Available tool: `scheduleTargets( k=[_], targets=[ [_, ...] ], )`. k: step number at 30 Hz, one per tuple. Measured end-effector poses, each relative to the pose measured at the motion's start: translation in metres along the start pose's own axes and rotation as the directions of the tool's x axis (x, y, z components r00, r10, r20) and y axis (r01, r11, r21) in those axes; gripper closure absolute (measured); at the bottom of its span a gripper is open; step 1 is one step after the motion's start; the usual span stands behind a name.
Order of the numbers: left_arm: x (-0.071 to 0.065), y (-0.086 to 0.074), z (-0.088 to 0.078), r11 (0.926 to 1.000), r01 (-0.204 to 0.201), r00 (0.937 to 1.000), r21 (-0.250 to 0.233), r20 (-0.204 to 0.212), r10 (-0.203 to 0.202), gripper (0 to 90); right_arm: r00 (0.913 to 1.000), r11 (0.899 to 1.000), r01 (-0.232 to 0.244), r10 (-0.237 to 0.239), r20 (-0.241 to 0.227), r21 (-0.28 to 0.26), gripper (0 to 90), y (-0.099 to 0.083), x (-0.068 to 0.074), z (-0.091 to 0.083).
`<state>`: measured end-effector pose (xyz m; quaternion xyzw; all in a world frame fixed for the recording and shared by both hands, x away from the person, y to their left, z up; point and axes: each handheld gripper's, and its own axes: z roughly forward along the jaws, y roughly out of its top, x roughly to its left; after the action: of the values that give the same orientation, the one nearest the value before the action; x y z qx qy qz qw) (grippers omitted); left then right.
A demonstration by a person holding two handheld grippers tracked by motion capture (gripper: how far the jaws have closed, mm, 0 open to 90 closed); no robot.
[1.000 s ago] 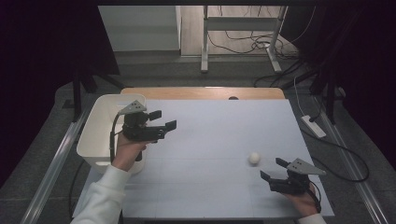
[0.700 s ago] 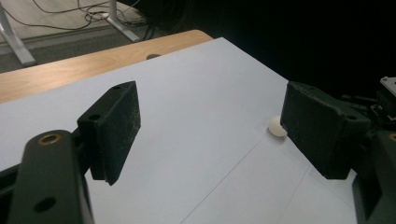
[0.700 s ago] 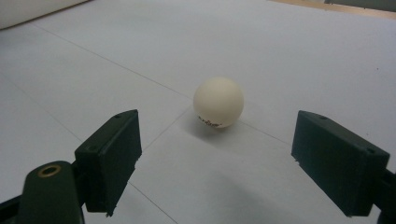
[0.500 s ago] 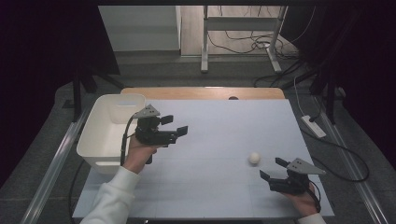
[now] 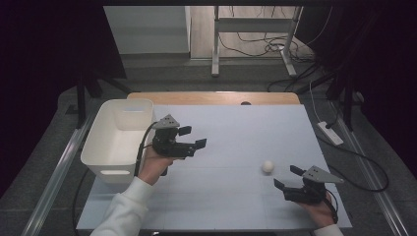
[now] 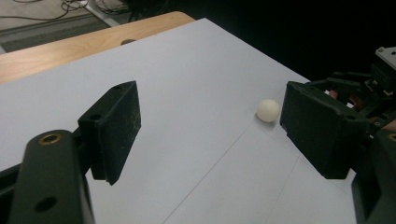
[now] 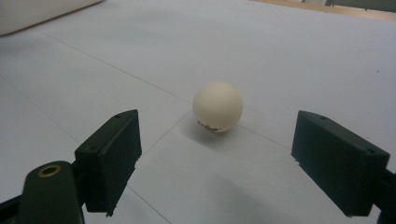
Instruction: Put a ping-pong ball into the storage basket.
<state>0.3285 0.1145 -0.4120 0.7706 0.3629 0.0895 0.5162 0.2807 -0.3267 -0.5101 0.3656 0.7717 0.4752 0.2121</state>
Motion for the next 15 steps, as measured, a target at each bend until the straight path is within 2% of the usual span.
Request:
scheduleTargets(
  k=[15],
  targets=[
    [-0.015, -0.008, 0.026, 0.9983, -0.041, 0.9991, 0.041, -0.007, 0.041, 21.3, 0.9996, 1.000, -0.006, 0.005, -0.029, -0.016, 16.0, 0.004, 0.001, 0.002]
  ],
)
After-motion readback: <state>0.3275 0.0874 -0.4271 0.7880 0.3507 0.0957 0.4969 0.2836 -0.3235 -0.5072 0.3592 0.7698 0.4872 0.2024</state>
